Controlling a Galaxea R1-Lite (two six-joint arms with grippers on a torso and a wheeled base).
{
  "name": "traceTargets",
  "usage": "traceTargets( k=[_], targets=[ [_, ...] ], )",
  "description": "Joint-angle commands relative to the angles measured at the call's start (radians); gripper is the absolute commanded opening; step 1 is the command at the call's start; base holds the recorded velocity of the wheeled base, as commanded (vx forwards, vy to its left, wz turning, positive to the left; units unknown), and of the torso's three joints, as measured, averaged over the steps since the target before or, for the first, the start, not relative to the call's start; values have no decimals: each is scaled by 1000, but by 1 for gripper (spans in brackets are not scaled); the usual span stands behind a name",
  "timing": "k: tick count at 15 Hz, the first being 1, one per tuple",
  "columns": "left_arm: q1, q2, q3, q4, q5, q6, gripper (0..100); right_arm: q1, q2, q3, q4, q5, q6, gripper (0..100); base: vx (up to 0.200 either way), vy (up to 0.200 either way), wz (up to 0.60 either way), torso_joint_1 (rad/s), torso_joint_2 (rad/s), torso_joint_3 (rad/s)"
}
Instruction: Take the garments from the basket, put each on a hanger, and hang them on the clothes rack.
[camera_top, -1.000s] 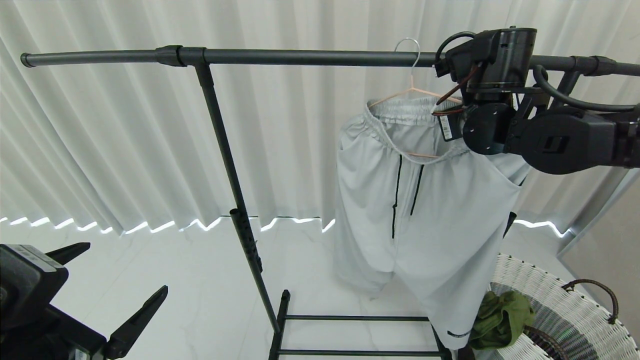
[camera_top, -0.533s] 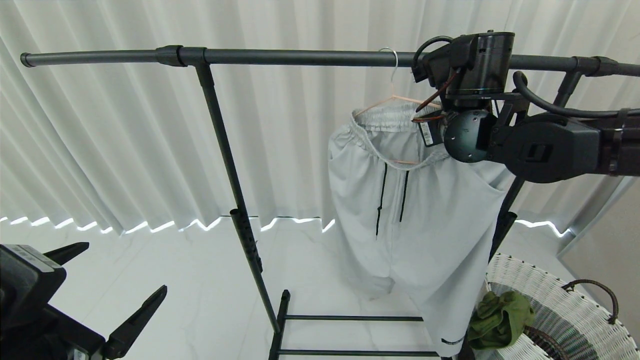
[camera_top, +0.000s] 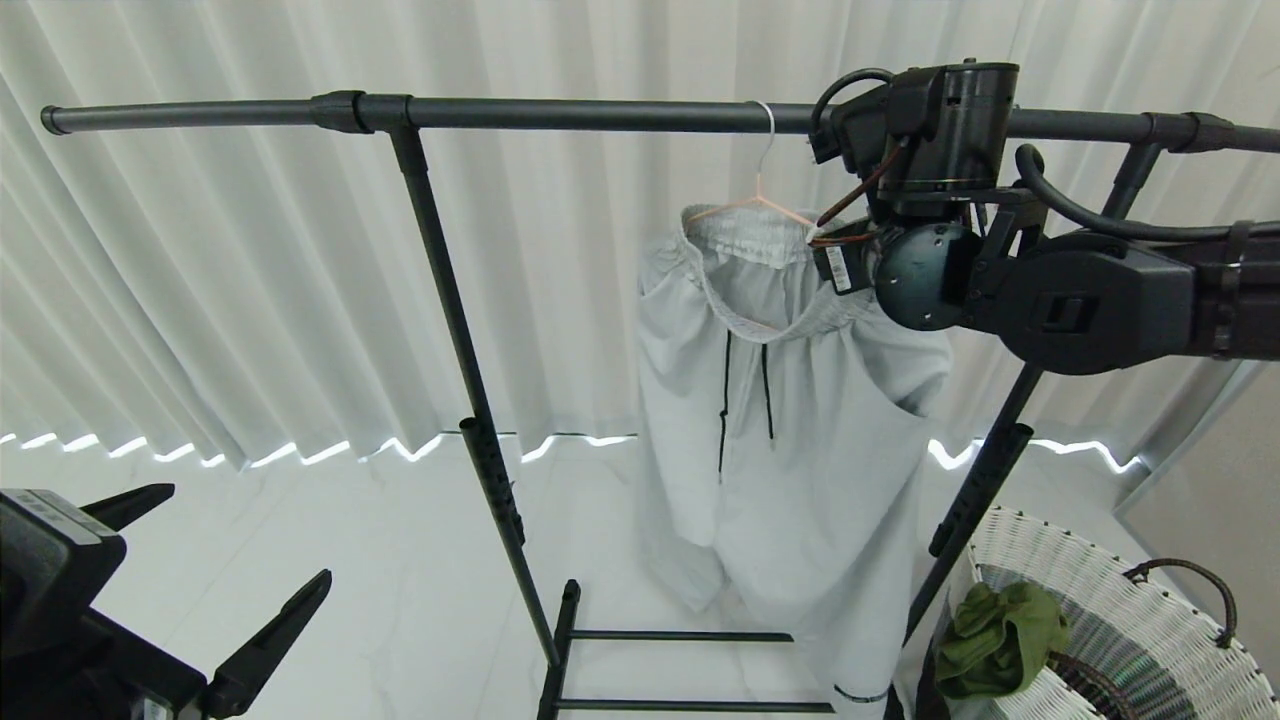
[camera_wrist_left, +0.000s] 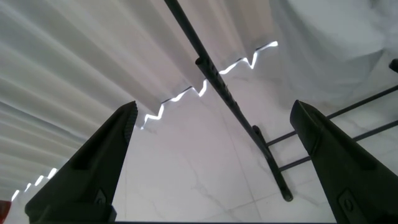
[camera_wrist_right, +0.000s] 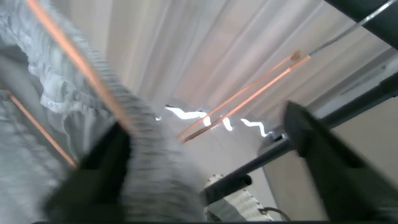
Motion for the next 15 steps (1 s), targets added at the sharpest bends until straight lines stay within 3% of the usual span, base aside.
traceTargets(
  k=[1, 7, 9, 13, 15],
  targets=[
    [1, 0, 0, -1, 1, 0, 100, 18, -3, 1, -5, 0, 4, 100, 0, 0, 0, 0, 0, 0],
    [1, 0, 0, -1, 1, -1, 100, 107, -17, 11, 1, 13, 118, 100, 0, 0, 0, 0, 0, 0],
    [1, 0, 0, -1, 1, -1, 100, 118, -17, 33, 3, 23, 121, 100, 0, 0, 0, 0, 0, 0],
    [2, -1, 0, -1, 1, -3, 100, 138, -20, 85, 1, 98, 136, 100, 0, 0, 0, 0, 0, 0],
    [2, -1, 0, -1, 1, -7, 100, 145, -40, 111, 4, 183, 136, 100, 0, 0, 0, 0, 0, 0]
  ],
)
